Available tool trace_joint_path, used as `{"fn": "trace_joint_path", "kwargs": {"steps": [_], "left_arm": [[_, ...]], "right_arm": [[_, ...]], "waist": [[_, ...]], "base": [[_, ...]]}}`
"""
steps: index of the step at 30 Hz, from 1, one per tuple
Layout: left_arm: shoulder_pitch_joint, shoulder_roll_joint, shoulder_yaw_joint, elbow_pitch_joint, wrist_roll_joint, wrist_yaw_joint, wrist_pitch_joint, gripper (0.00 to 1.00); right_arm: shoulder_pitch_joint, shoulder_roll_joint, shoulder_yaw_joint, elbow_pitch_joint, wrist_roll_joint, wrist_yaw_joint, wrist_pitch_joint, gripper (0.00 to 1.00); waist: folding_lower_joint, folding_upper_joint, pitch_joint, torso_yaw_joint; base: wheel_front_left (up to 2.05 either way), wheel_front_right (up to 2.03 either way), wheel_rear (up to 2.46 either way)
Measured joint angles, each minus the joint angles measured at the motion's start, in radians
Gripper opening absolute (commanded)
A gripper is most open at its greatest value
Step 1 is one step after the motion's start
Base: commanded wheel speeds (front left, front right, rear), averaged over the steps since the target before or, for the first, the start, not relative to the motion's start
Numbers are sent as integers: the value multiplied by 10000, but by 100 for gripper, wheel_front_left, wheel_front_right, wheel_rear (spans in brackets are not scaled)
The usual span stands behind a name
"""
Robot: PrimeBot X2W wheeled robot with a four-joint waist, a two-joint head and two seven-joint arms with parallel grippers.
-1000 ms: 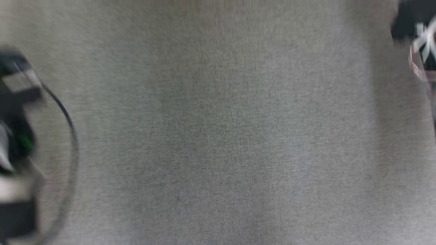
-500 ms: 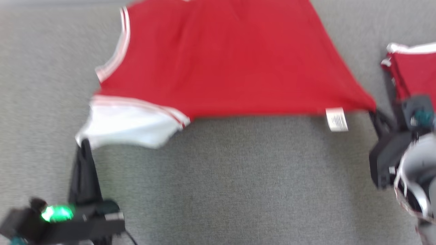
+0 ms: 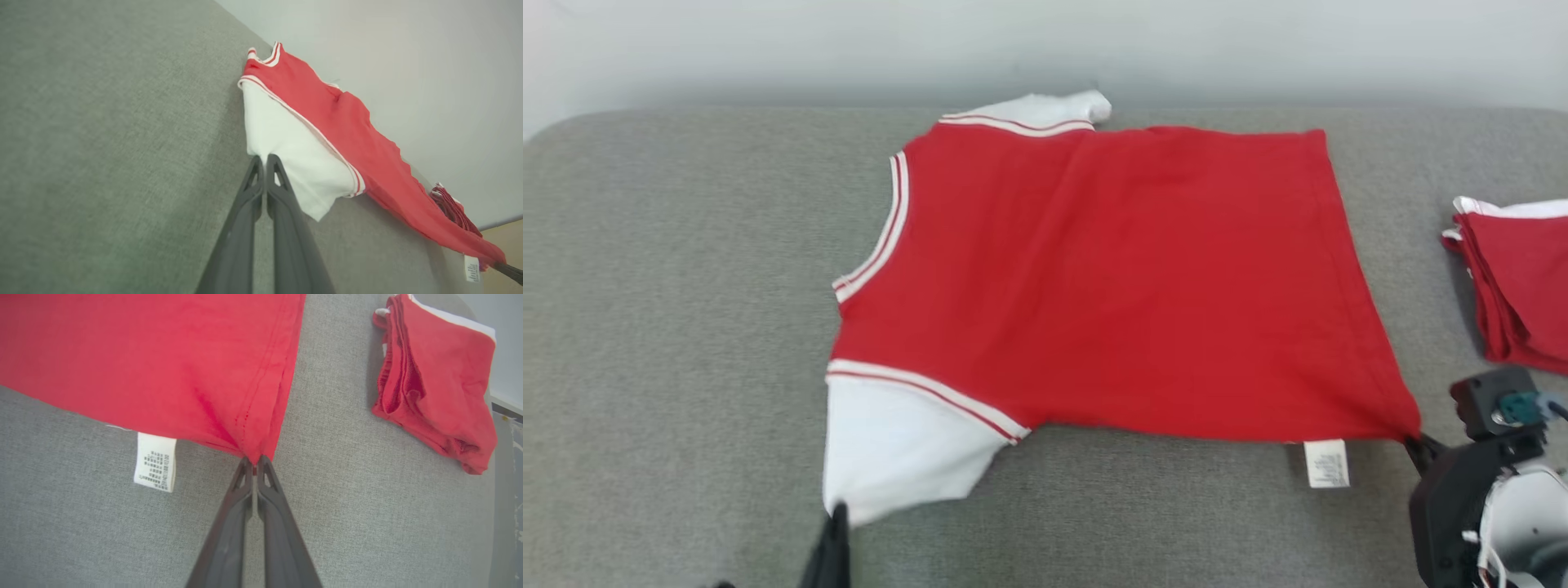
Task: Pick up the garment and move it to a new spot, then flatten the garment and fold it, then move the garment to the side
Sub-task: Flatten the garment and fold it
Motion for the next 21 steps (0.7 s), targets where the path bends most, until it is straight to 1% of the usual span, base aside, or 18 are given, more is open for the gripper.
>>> {"fn": "trace_joint_path", "kwargs": {"steps": [5,9,11,13,18,21], "left_arm": [[730,25,31,-213,-1181,-2,1060,0],[1217,42,75,-650,-2092,-2,1864,0],[1341,61,82,-802,-2261,0,2069,0],[1610,125,40,-1045,-2700,25,2587,0],[2241,274,-240,-1624,-3419,337,3814,0],[2472,353,-297,-1881,-3639,493,4128,0]], "right_arm": [[678,336,-410,-178,15,0,261,0],[1056,522,-648,-251,-46,0,334,0],[1140,548,-677,-255,-56,0,336,0],[1264,608,-694,-244,-58,0,339,0],[1551,775,-727,-125,-159,0,504,0],[1760,890,-755,-125,-155,0,686,0]], "waist": [[1,1,-222,226],[1,1,-404,299],[1,1,-444,304],[1,1,-516,292],[1,2,-597,219],[2,2,-619,194]], "base": [[0,0,0],[0,0,0],[0,0,0],[0,0,0],[0,0,0],[0,0,0]]}}
